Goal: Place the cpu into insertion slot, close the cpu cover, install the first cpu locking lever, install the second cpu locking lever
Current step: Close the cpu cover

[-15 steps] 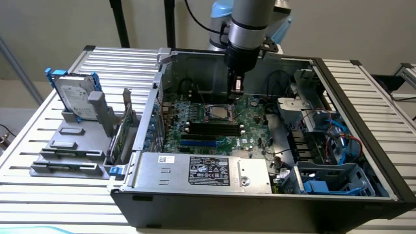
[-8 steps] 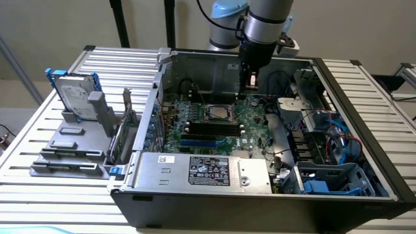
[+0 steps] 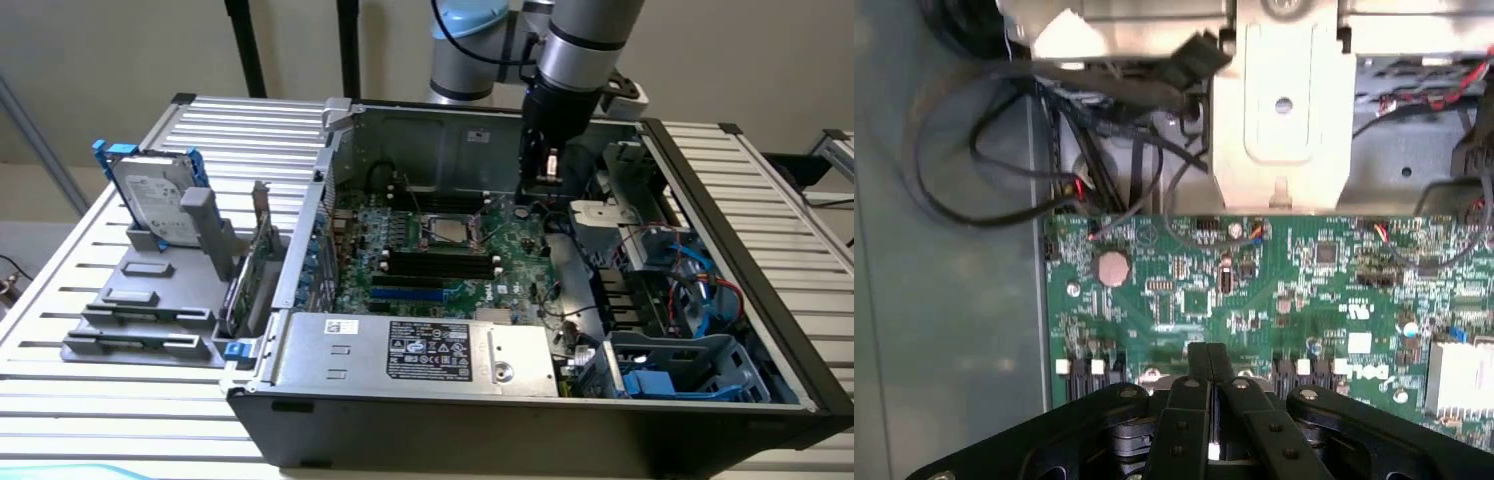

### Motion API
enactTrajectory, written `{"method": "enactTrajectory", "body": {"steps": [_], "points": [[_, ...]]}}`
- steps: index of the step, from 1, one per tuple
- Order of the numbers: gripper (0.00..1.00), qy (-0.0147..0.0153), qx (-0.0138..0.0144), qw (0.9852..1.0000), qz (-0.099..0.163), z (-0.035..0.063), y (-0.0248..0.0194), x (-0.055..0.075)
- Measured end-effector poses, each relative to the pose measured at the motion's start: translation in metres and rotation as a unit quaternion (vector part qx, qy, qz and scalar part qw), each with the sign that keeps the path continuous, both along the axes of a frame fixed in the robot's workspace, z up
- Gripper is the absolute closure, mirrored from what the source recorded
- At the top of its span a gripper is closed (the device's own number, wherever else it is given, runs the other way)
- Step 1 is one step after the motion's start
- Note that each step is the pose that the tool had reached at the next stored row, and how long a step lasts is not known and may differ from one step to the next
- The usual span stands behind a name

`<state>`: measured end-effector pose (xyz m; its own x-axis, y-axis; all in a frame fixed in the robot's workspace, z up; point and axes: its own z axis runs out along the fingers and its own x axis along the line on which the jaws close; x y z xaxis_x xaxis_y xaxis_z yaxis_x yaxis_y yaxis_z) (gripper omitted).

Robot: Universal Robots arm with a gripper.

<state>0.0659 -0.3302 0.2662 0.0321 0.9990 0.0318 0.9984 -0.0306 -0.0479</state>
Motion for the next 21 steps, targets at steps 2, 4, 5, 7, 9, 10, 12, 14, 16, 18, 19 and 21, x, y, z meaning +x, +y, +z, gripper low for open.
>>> {"method": "enactTrajectory", "body": {"steps": [2, 4, 5, 7, 9, 10, 12, 14, 16, 18, 19, 21], "points": [[0.89, 0.0001, 0.0018, 1.0000, 0.000, -0.0019, -0.0007, 0.006], [0.89, 0.0004, 0.0026, 1.0000, 0.000, -0.0045, -0.0035, 0.008], [0.89, 0.0008, 0.0028, 1.0000, 0.000, -0.0060, -0.0056, 0.009], [0.89, 0.0016, 0.0033, 1.0000, 0.000, -0.0092, -0.0104, 0.009], [0.89, 0.0029, 0.0036, 1.0000, 0.001, -0.0120, -0.0151, 0.009], [0.89, 0.0037, 0.0038, 1.0000, 0.001, -0.0128, -0.0167, 0.009], [0.89, 0.0062, 0.0050, 1.0000, 0.001, -0.0137, -0.0186, 0.008], [0.89, 0.0084, 0.0084, 0.9999, 0.001, -0.0140, -0.0188, 0.008], [0.89, 0.0102, 0.0128, 0.9999, 0.001, -0.0144, -0.0188, 0.007], [0.89, 0.0115, 0.0175, 0.9998, 0.001, -0.0145, -0.0186, 0.006], [0.89, 0.0119, 0.0196, 0.9997, 0.001, -0.0147, -0.0186, 0.005], [0.89, 0.0126, 0.0235, 0.9996, 0.001, -0.0152, -0.0183, 0.004]]}}
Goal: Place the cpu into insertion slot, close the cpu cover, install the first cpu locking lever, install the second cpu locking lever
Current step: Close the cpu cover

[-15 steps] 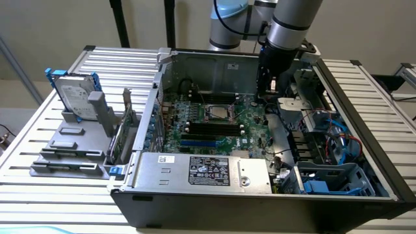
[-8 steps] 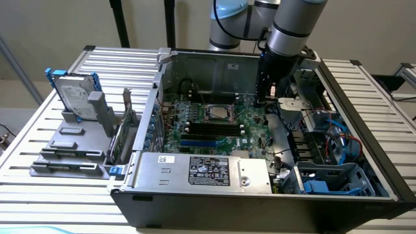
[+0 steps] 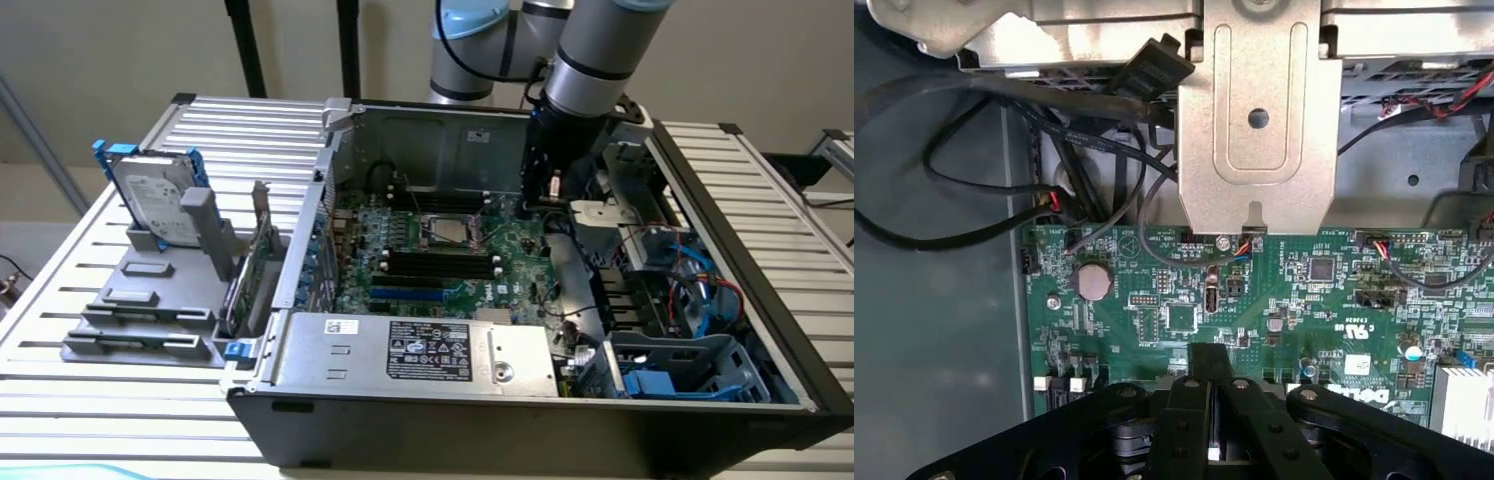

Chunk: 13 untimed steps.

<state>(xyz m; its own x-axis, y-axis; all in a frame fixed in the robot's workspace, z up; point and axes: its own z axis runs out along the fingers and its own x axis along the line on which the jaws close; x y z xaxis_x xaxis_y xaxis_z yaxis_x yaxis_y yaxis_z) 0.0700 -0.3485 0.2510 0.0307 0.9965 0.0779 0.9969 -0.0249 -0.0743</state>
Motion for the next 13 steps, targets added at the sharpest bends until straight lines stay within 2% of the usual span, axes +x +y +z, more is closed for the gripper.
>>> {"method": "enactTrajectory", "body": {"steps": [4, 6, 8, 10, 13], "points": [[0.89, 0.0018, 0.0086, 1.0000, 0.000, -0.0007, 0.0016, -0.0020], [0.89, 0.0051, 0.0091, 0.9999, 0.000, -0.0007, 0.0026, -0.0023], [0.89, 0.0124, 0.0091, 0.9999, 0.000, -0.0004, 0.0027, -0.0026], [0.89, 0.0169, 0.0090, 0.9998, 0.000, 0.0002, 0.0027, -0.0038], [0.89, 0.0187, 0.0091, 0.9998, 0.000, 0.0008, 0.0027, -0.0105]]}}
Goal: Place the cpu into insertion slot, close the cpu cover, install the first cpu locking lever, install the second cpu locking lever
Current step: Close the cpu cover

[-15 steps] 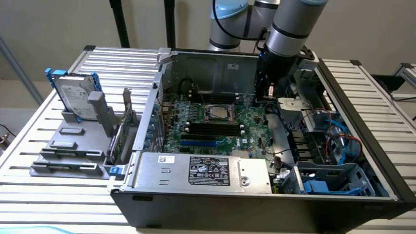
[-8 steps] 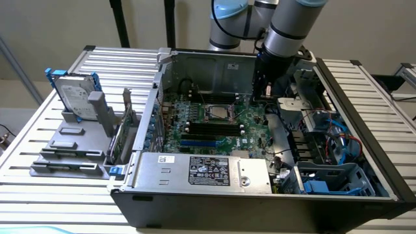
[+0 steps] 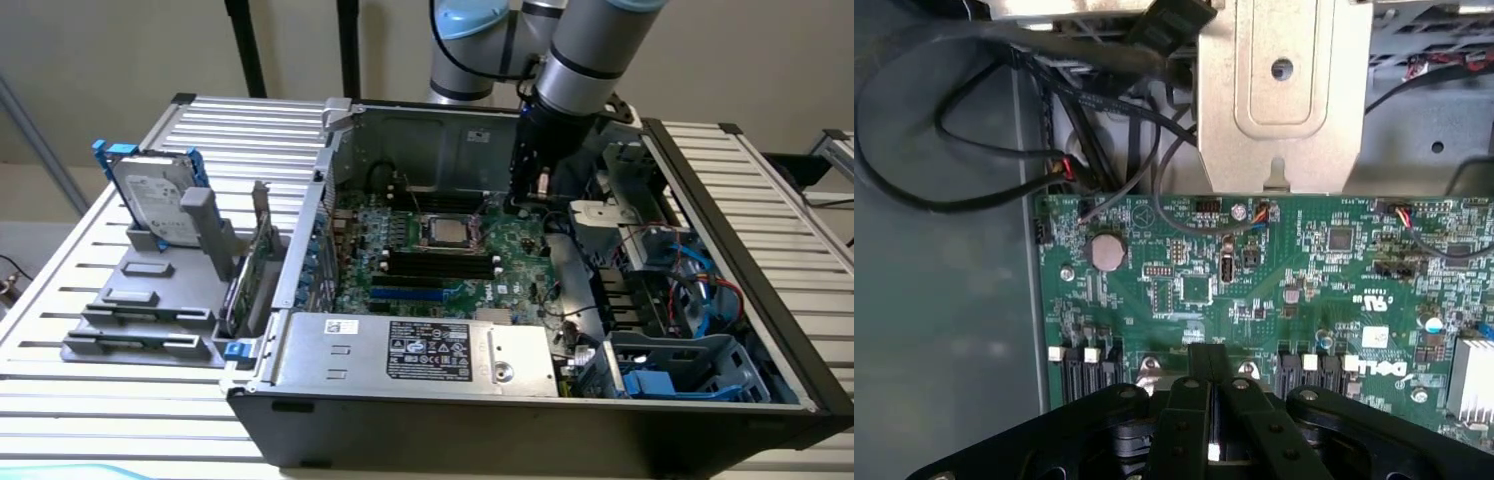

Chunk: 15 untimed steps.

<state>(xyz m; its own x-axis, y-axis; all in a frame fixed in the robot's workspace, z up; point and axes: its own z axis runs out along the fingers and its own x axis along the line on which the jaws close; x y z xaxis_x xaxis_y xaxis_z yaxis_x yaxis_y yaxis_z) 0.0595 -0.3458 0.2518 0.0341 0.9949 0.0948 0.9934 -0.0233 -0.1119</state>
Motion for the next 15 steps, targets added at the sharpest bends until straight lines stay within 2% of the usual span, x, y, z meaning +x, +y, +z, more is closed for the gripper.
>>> {"method": "enactTrajectory", "body": {"steps": [8, 15], "points": [[0.89, 0.0023, 0.0000, 1.0000, 0.000, 0.0007, -0.0005, -0.027], [0.89, 0.0085, 0.0008, 1.0000, 0.000, 0.0007, -0.0016, -0.046]]}}
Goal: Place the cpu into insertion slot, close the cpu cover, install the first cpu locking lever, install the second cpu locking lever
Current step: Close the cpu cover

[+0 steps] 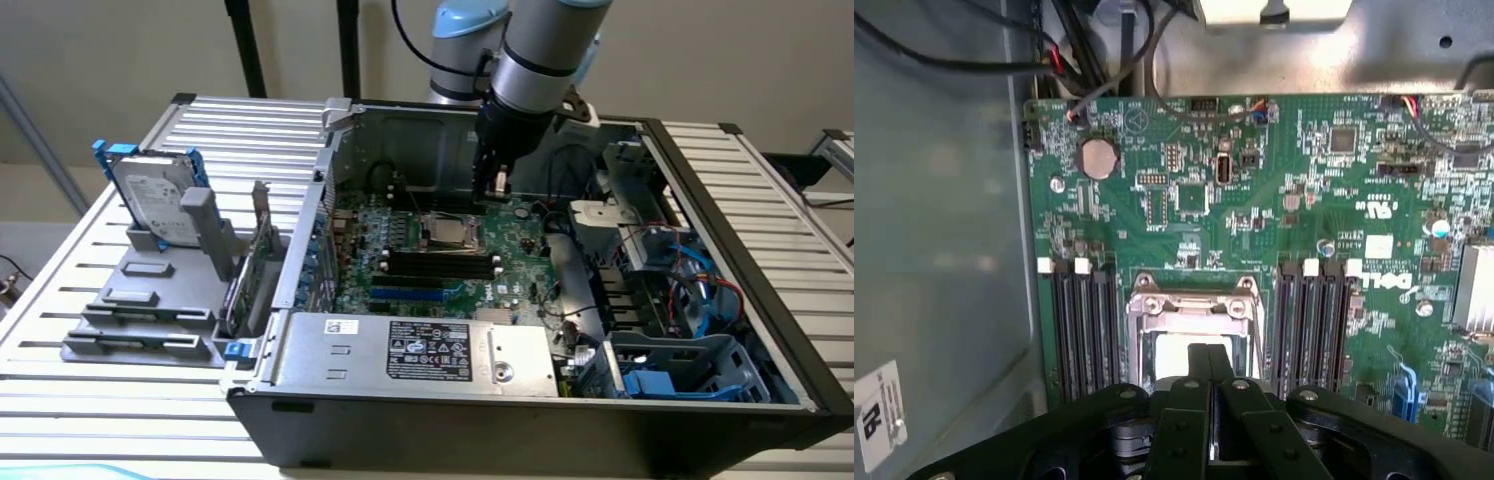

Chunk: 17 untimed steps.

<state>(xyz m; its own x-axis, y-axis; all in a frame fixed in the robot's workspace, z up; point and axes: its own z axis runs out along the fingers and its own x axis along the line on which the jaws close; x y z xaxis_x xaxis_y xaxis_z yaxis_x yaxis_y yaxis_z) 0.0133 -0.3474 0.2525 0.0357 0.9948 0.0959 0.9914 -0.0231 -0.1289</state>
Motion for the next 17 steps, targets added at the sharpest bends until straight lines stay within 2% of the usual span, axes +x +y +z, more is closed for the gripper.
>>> {"method": "enactTrajectory", "body": {"steps": [6, 9, 14, 17], "points": [[0.89, 0.0092, 0.0003, 1.0000, 0.001, -0.0015, -0.0035, -0.010], [0.89, 0.0128, 0.0005, 0.9999, 0.002, -0.0028, -0.0055, -0.016], [0.89, 0.0154, 0.0007, 0.9999, 0.002, -0.0061, -0.0077, -0.030], [0.89, 0.0157, 0.0016, 0.9999, 0.002, -0.0085, -0.0079, -0.043]]}}
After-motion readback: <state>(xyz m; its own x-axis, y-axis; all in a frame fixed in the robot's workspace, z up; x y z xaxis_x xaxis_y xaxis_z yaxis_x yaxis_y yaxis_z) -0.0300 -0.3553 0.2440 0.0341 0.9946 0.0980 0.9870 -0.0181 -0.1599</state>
